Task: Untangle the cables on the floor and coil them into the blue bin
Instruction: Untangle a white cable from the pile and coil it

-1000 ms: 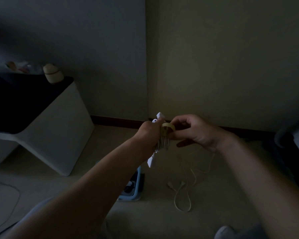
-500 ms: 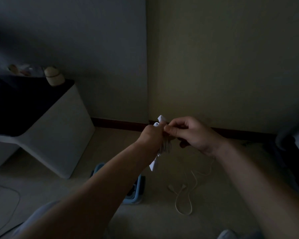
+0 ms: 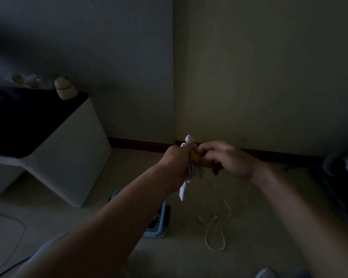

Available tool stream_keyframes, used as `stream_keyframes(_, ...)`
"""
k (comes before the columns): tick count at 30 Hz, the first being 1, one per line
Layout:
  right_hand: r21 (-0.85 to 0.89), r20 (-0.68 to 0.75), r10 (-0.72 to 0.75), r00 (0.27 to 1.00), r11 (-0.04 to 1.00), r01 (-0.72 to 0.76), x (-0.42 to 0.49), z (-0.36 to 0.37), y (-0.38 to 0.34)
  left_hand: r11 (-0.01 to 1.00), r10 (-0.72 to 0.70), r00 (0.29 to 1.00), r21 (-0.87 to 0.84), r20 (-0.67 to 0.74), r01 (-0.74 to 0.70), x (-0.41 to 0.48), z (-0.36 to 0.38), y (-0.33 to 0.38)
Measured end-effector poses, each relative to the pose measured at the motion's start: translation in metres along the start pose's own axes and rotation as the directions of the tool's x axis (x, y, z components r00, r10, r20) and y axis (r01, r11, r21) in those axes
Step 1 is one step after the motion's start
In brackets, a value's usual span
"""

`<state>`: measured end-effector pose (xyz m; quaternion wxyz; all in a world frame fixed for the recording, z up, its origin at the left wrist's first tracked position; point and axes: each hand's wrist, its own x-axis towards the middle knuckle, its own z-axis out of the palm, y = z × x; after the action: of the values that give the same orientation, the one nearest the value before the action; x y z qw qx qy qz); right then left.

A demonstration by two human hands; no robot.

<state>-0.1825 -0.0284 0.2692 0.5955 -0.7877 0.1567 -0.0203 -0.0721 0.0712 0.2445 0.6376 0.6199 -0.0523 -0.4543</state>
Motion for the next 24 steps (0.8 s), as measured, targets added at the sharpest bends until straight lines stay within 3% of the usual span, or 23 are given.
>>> stream_keyframes(15, -0.018, -0.151, -0.232, 0.961, 0.973, 0.232, 0.011, 0.012, 0.007, 0.978, -0.052, 0.996, -0.196, 0.072, 0.066, -0.003, -0.005, 0.010)
stream_keyframes(20, 0.052, -0.121, -0.204, 0.971, 0.976, 0.212, 0.009, 0.009, 0.006, 0.969, -0.056, 0.987, -0.232, 0.147, 0.090, -0.005, -0.007, 0.010)
stream_keyframes(24, 0.000, -0.111, -0.180, 0.977, 0.983, 0.181, 0.008, 0.008, 0.008, 0.967, -0.053, 0.989, -0.239, 0.136, 0.084, -0.004, -0.006, 0.009)
